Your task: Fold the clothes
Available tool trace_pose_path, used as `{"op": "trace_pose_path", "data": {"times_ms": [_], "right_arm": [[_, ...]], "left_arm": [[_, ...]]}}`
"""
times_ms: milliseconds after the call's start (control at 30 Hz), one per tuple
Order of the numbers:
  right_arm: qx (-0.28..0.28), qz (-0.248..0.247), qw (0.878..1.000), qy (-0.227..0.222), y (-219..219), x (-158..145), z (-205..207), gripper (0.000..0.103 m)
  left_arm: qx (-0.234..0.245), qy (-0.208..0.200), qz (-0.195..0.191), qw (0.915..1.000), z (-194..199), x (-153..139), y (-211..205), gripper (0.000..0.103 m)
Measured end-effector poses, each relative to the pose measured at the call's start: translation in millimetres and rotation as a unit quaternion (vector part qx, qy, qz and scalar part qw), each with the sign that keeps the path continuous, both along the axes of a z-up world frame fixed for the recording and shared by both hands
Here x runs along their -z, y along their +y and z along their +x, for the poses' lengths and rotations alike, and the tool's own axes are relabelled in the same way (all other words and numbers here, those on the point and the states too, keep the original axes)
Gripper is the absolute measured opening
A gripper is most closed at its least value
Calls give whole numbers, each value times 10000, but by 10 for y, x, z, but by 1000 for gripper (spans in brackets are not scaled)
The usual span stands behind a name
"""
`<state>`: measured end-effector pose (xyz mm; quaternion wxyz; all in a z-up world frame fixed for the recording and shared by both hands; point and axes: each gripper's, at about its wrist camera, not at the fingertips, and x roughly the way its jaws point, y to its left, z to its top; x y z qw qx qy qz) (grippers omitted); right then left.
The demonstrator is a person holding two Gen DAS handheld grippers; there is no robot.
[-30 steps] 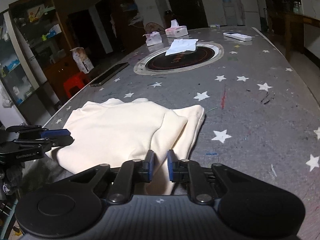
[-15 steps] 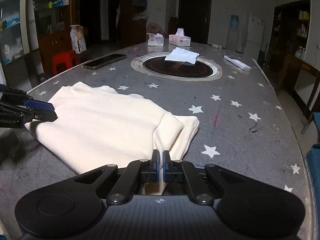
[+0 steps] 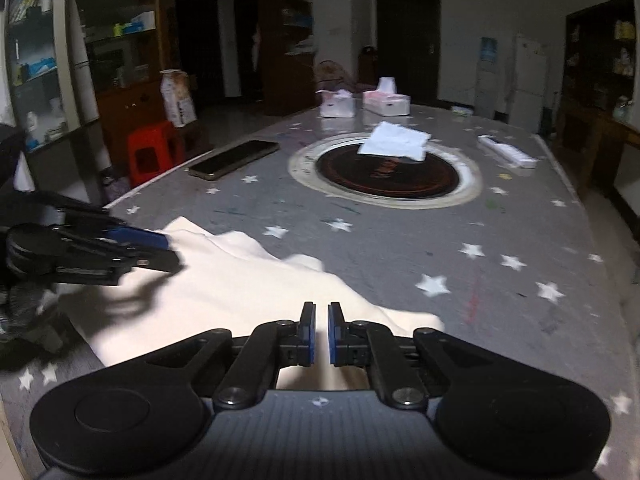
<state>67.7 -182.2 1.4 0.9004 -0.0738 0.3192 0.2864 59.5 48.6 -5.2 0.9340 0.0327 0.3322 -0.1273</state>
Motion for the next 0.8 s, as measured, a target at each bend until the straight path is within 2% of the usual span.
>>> {"op": "trace_pose_path", "data": {"times_ms": [100,200,333,467,567,633,800], "right_arm": [[-40,0,10000,57,111,58,121,6],[-67,-2,9999,121,211,120,240,6],[15,19,9995,331,204,266,362,6],[20,-20,9997,255,196,201,293,9],[-156,-65,9997,152,232,130,168,14],[-334,-98,9994,77,274,80,62,25],[-956,-172,9952,-105,455,-23,-256,38]], "left_arm": [[-56,73,46,9999,168,40,-11,27],[-107,126,-87,9998,273,91,36,29],[-99,36,-148,9998,259,114,68,29],[-241,-98,-213,9994,164,33,112,28],[-400,-216,-262,9986,18,-54,176,28],[-506,-255,-283,9980,-96,-92,229,29],[-764,-187,-338,9963,-366,-71,375,31]]}}
